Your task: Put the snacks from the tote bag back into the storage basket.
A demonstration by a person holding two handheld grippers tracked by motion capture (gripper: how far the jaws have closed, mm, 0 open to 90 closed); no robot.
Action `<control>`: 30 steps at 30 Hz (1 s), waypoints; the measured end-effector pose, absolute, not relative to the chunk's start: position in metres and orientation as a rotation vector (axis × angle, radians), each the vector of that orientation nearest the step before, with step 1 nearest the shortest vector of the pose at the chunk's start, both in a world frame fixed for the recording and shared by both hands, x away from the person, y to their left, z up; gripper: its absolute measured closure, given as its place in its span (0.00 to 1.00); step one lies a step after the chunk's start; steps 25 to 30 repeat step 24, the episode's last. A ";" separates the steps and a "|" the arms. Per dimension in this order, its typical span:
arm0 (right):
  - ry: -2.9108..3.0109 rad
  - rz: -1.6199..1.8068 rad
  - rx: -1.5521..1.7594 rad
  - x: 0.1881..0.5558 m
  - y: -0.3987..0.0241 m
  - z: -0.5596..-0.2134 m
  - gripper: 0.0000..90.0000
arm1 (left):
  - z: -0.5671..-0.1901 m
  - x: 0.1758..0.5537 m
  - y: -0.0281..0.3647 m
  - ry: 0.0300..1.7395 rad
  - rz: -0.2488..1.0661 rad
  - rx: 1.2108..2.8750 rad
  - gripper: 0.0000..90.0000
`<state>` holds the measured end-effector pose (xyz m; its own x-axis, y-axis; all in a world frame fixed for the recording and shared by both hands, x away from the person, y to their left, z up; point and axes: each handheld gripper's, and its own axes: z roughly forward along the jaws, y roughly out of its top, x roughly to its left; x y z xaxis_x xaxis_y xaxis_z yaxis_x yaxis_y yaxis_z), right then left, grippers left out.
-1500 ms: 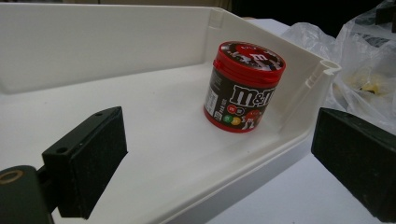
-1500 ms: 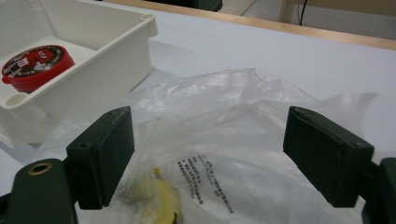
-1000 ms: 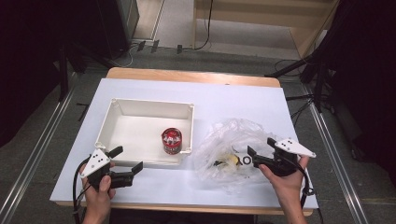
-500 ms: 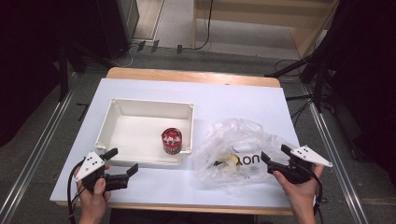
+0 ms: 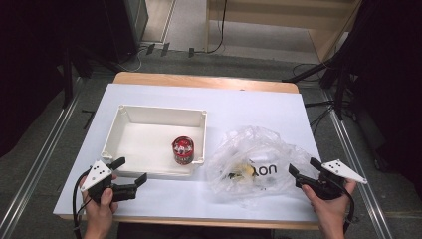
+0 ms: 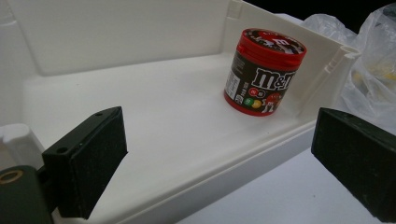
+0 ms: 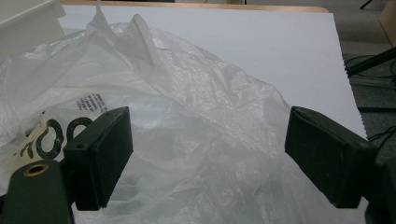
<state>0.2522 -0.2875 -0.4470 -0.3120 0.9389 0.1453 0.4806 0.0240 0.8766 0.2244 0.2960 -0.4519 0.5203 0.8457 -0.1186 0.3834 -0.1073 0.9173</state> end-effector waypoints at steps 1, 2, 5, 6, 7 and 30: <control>1.822 1.239 1.441 0.252 -0.287 -0.447 0.18 | -0.452 0.224 0.296 1.045 0.548 1.707 0.04; 1.822 1.239 1.442 0.252 -0.287 -0.447 0.18 | -0.452 0.224 0.295 1.045 0.548 1.708 0.04; 1.821 1.238 1.440 0.253 -0.287 -0.447 0.18 | -0.452 0.224 0.295 1.046 0.547 1.707 0.04; 1.819 1.238 1.440 0.253 -0.287 -0.447 0.18 | -0.453 0.224 0.296 1.046 0.546 1.707 0.04; 1.819 1.238 1.439 0.253 -0.287 -0.447 0.18 | -0.453 0.224 0.296 1.047 0.547 1.710 0.04; 1.825 1.239 1.434 0.254 -0.286 -0.448 0.18 | -0.453 0.225 0.295 1.048 0.551 1.716 0.04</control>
